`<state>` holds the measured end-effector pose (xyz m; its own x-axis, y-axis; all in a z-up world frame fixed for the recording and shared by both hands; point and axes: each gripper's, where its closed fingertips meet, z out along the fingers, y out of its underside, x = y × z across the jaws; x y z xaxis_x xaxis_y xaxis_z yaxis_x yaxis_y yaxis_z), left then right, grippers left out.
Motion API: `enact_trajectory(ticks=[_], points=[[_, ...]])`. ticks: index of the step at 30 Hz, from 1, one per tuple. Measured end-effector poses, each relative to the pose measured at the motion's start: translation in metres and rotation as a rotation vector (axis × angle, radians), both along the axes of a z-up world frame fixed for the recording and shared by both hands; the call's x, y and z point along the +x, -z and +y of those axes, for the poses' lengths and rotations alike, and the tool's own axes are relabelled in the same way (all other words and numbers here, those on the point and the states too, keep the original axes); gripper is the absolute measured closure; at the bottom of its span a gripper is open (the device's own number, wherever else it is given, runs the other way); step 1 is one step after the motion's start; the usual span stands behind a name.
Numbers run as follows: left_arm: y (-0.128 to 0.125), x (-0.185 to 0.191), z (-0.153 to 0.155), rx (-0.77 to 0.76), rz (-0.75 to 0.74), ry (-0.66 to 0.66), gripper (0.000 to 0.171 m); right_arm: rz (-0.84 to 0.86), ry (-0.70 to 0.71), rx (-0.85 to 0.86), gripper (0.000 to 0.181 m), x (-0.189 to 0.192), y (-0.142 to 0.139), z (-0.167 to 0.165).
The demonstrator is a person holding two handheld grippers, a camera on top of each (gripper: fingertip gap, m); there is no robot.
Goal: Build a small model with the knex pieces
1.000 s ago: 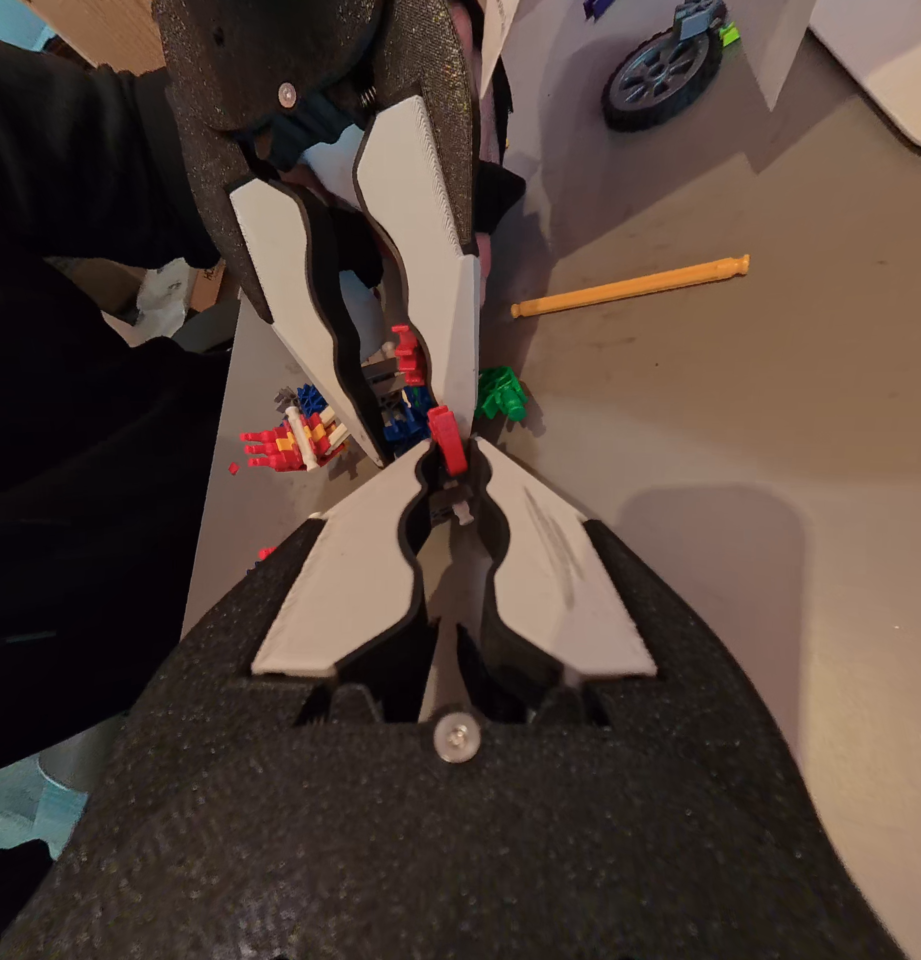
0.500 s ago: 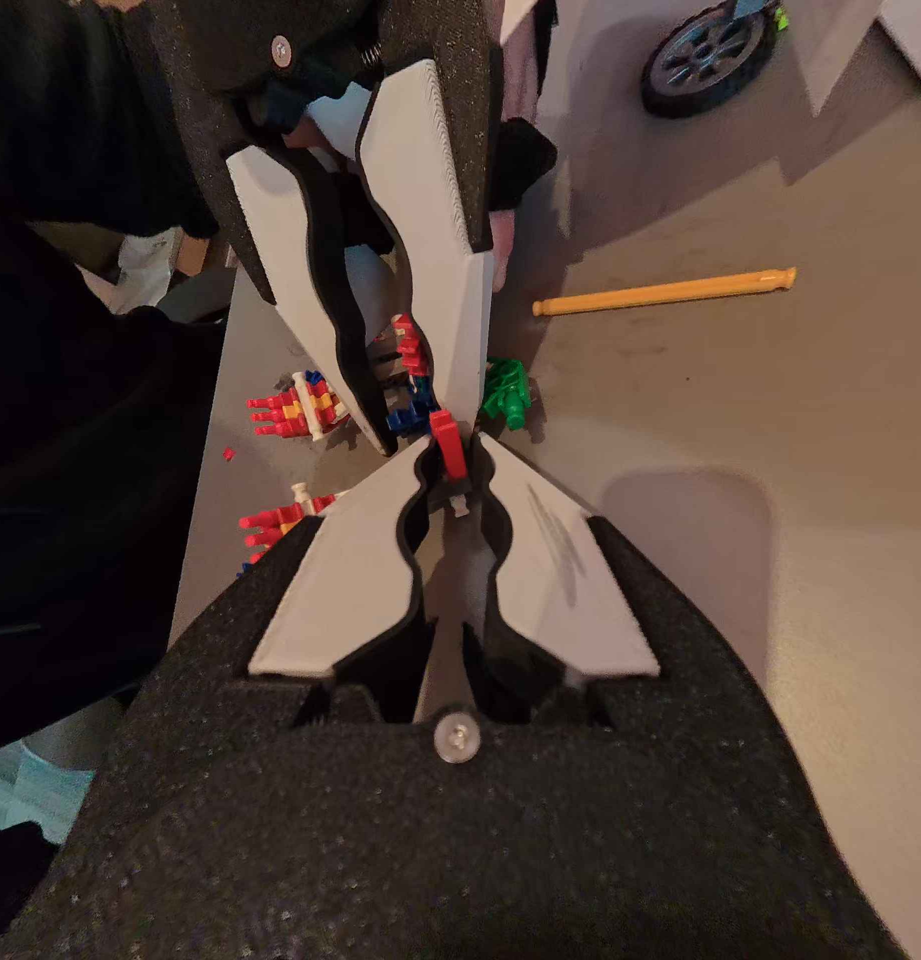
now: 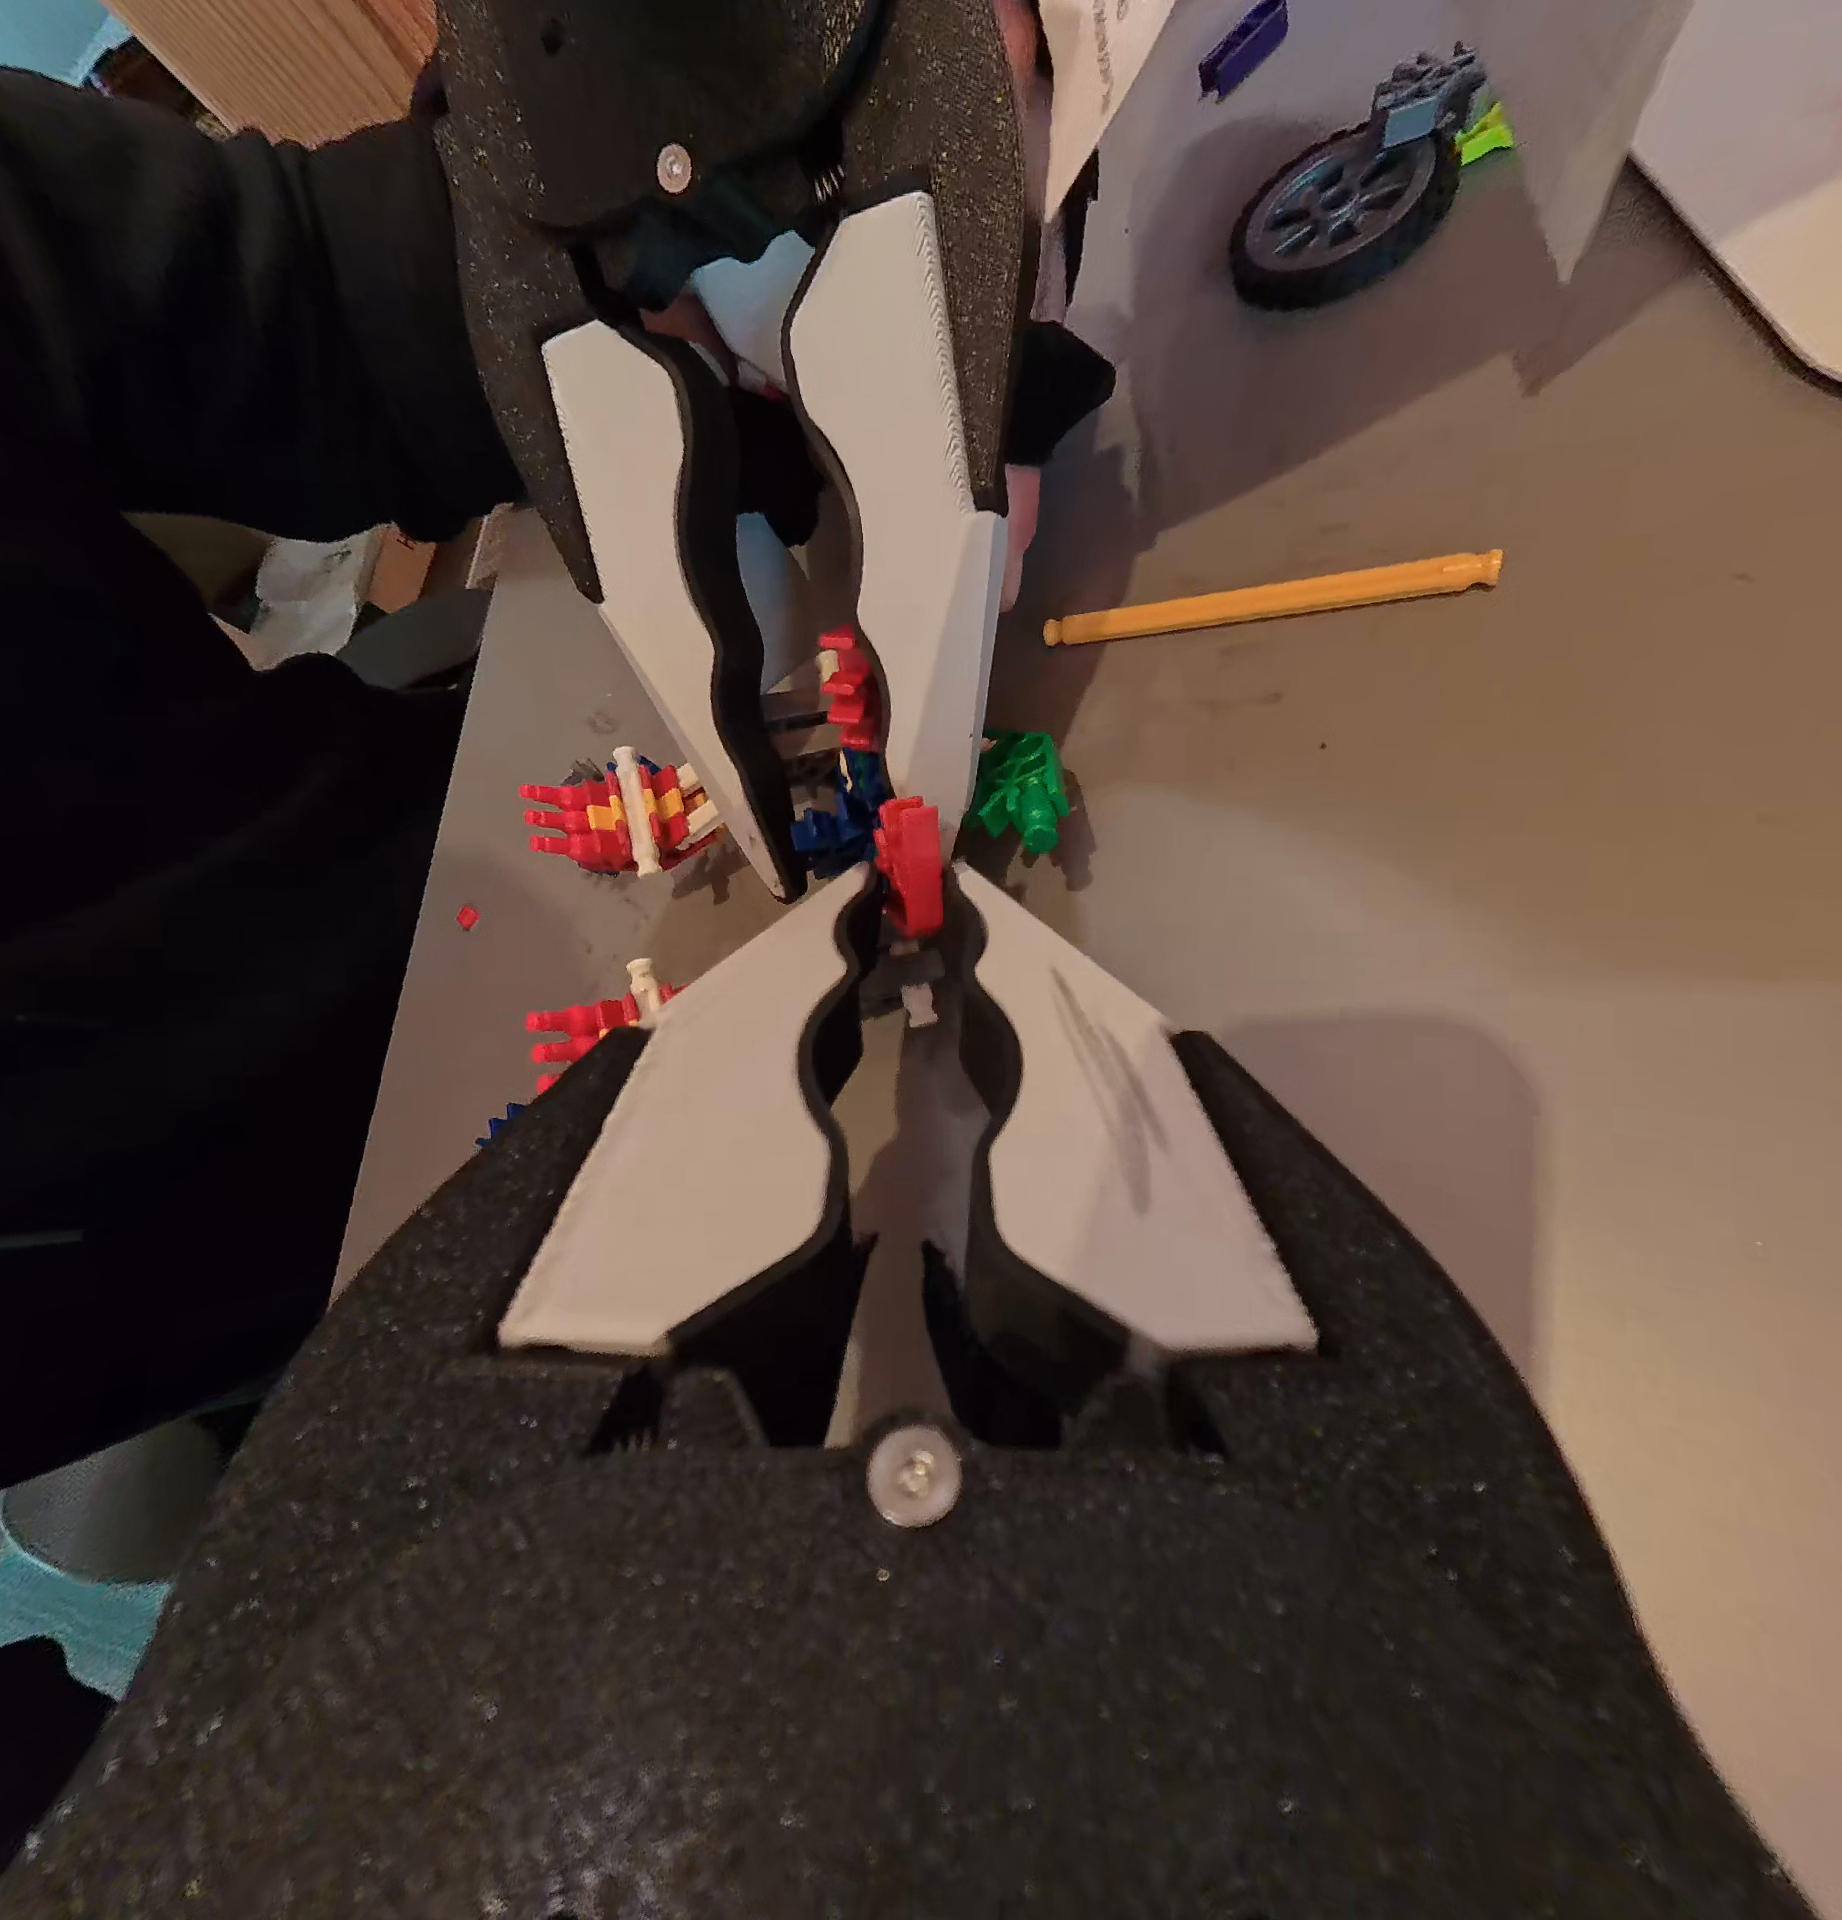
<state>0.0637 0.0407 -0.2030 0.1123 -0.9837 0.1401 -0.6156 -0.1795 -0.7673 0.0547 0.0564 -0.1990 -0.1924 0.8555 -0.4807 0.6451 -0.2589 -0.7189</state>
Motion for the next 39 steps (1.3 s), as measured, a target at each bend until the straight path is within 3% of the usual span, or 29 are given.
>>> enact_trajectory(ticks=[13, 16, 26, 34, 39], points=[[0.0, 0.001, 0.0, -0.002, -0.01, -0.006, 0.144, 0.0, 0.002, 0.025, 0.175, 0.003, -0.001, -0.001], [0.0, 0.0, 0.001, -0.004, -0.012, -0.012, 0.144, -0.033, 0.032, 0.08, 0.159, 0.001, 0.003, 0.003], [0.0, -0.002, 0.001, -0.002, -0.009, -0.019, 0.144, -0.062, 0.026, 0.166, 0.163, 0.019, 0.0, 0.009], [0.0, -0.004, 0.002, -0.001, -0.004, -0.021, 0.143, -0.197, 0.14, 0.348, 0.15, 0.061, 0.0, 0.039], [0.0, -0.004, 0.002, -0.001, -0.003, -0.024, 0.142, -0.304, 0.106, 0.406, 0.143, 0.067, 0.018, 0.036]])
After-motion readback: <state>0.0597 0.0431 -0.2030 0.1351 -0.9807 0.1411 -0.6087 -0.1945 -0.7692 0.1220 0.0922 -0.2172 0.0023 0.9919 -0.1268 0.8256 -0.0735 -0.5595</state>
